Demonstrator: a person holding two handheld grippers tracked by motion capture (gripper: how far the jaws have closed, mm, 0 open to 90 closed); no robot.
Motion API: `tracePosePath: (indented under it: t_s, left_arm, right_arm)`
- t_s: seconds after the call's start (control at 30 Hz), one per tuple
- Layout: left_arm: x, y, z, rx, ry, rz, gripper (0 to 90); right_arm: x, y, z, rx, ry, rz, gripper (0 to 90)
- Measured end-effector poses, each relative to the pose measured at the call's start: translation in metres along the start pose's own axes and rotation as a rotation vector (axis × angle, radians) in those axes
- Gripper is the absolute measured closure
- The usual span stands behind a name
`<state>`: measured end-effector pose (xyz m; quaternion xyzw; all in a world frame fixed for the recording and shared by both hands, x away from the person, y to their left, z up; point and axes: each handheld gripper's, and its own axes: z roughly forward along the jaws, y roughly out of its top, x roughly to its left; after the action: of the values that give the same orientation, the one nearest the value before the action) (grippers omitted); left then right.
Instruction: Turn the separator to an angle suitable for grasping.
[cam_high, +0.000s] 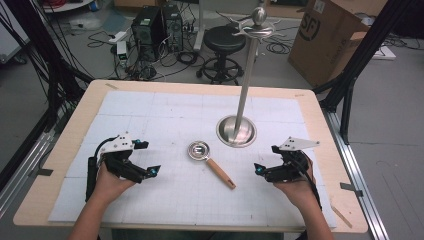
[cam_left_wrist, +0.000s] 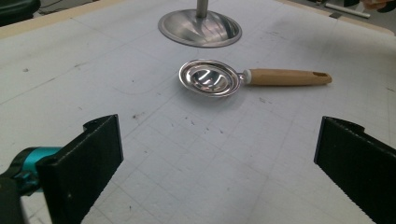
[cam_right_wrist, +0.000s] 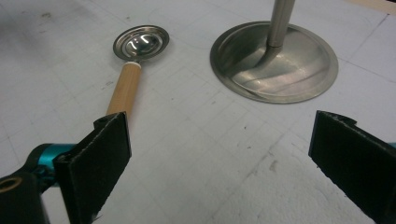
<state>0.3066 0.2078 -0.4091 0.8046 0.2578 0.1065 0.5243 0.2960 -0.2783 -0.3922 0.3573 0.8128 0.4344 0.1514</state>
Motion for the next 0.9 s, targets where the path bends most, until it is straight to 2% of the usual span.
tracePosePath:
  t_s: [0.2,0.43,0.73,0.8,0.9]
  left_arm:
    - [0.000,-0.001,0.000,0.008,0.006,0.001,1.8]
    - [-0.001,-0.001,0.001,0.010,0.005,0.005,1.8]
    - [0.000,-0.001,0.001,0.010,0.003,0.005,1.8]
    - [0.000,-0.001,0.001,0.010,0.004,0.004,1.8]
    - [-0.001,-0.001,0.002,0.013,0.002,0.004,1.8]
  right_arm:
    - [0.010,0.003,0.007,0.024,0.006,-0.049,5.1]
    - [0.017,0.008,0.014,0.045,0.010,-0.056,6.5]
    - [0.029,0.018,0.035,0.080,0.026,-0.089,7.9]
    - [0.032,0.021,0.039,0.087,0.038,-0.101,14.7]
    - [0.037,0.024,0.045,0.093,0.049,-0.116,15.1]
